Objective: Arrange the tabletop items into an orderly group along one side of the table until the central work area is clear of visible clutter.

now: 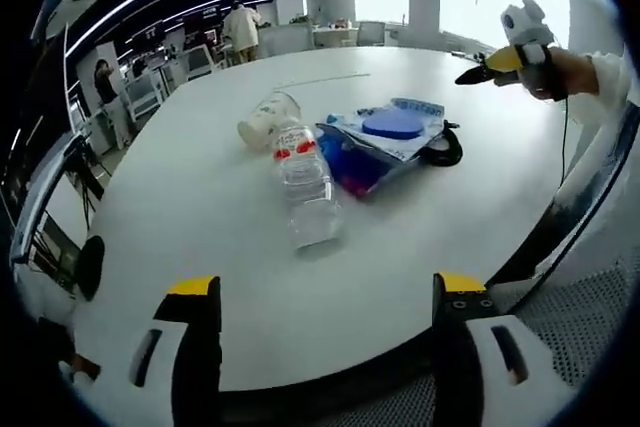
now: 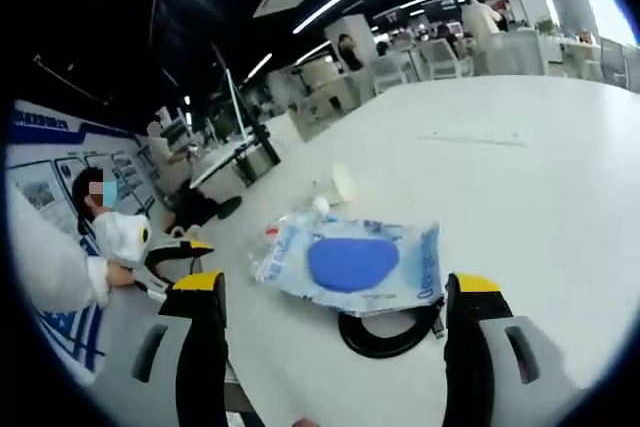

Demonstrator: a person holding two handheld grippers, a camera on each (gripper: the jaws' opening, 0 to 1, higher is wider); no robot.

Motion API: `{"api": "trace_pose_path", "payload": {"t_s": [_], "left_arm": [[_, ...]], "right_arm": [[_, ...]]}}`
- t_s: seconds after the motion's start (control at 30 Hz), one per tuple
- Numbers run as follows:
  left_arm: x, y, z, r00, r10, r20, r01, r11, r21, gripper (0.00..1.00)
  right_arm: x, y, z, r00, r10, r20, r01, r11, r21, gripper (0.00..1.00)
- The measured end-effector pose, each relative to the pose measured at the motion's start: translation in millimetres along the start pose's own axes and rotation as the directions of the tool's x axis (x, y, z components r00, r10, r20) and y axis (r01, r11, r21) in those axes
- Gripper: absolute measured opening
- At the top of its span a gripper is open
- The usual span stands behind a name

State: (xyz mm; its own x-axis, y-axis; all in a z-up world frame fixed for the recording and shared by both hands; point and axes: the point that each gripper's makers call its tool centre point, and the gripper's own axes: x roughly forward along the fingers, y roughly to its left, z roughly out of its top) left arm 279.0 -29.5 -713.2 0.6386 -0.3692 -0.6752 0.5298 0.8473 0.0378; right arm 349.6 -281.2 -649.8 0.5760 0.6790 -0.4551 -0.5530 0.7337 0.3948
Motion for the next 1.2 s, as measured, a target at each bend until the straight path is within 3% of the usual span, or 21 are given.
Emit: {"api": "trace_pose_path", "payload": {"t_s": [0.13, 0.37, 0.43, 0.47, 0.53, 0.6, 0.7, 0.97, 1.2], "left_arm": [[-4, 8.9, 8.3, 0.999, 0.021, 0.046, -0.019, 0.999, -0.045, 0.88], [-2, 9.4, 3.5, 1.000, 0.007, 0.029, -0.006, 0.999, -0.046, 0.90], [-3, 8.3, 4.2, 0.999, -0.008, 0.034, 0.011, 0.997, -0.077, 0.92], [-2, 6.9, 0.2, 0.999, -0.032, 0.017, 0.034, 0.989, -0.141, 0.93], [-1, 14.6, -0.8, 1.000, -0.017, 0.000, 0.016, 0.986, -0.166, 0.90], [1, 21.8, 10.0, 0.999, 0.010, 0.046, -0.001, 0.982, -0.189, 0.86], [11, 22.8, 37.5, 0.988, 0.028, 0.149, 0.017, 0.957, -0.288, 0.88], [33, 2.7, 54.0, 0.993, -0.012, 0.116, 0.040, 0.970, -0.240, 0.84], [43, -4.1, 70.5, 0.993, -0.005, 0.116, 0.038, 0.958, -0.283, 0.82]], "right_arm": [[8, -8, 2.6, 1.000, -0.017, 0.019, 0.017, 0.999, 0.035, 0.90], [9, -19, 7.5, 0.998, -0.051, 0.044, 0.047, 0.995, 0.085, 0.89], [10, -23, 9.0, 0.997, -0.059, 0.051, 0.054, 0.994, 0.098, 0.89], [10, -26, 10.0, 0.997, -0.064, 0.053, 0.058, 0.993, 0.103, 0.89], [9, -28, 11.5, 0.996, -0.069, 0.056, 0.063, 0.992, 0.108, 0.88], [7, -30, 14.8, 0.995, -0.074, 0.065, 0.067, 0.991, 0.113, 0.88], [6, -32, 16.3, 0.995, -0.077, 0.068, 0.069, 0.991, 0.111, 0.88], [10, -39, 19.8, 0.995, -0.077, 0.060, 0.070, 0.991, 0.112, 0.87], [19, -48, 20.2, 0.997, -0.058, 0.043, 0.053, 0.992, 0.110, 0.86]]}}
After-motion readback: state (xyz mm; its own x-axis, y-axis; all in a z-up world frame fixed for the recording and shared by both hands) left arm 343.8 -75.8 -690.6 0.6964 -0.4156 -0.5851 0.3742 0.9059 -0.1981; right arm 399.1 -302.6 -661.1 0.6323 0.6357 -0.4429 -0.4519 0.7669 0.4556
